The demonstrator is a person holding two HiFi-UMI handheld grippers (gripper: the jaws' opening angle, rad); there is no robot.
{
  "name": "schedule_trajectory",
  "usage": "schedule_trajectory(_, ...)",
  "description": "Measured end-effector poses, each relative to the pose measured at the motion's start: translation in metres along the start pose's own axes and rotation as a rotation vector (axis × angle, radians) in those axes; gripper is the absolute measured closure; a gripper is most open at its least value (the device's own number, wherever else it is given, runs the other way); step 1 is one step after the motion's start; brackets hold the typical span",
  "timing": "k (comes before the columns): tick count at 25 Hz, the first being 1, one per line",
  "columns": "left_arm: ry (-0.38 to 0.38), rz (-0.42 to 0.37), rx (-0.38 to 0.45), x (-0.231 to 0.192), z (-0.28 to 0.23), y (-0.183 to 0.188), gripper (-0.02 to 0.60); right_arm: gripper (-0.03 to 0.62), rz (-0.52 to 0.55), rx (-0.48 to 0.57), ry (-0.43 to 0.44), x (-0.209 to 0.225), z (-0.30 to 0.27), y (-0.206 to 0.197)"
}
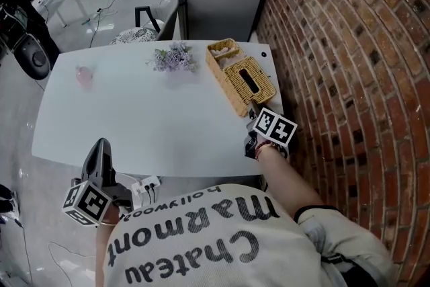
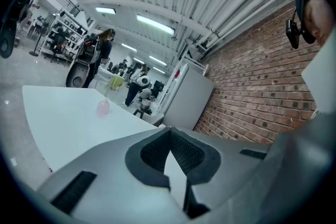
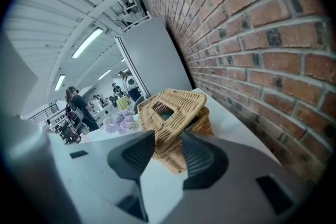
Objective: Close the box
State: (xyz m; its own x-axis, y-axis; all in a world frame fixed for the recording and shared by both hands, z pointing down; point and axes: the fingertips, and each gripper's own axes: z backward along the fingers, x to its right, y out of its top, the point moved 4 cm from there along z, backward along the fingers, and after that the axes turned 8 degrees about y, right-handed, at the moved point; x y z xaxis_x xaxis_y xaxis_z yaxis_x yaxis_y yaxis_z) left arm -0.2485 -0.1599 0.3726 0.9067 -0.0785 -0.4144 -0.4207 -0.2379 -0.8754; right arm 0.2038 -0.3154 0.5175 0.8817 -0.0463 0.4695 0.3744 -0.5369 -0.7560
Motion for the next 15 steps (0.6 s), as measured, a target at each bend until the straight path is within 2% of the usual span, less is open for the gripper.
schedule_trajectory(15, 0.015, 0.012, 0.009, -0.0064, 0.003, 0.0018, 0.58, 0.425, -0.081, 0.027, -0.033, 0.002, 0.0006, -0.0023)
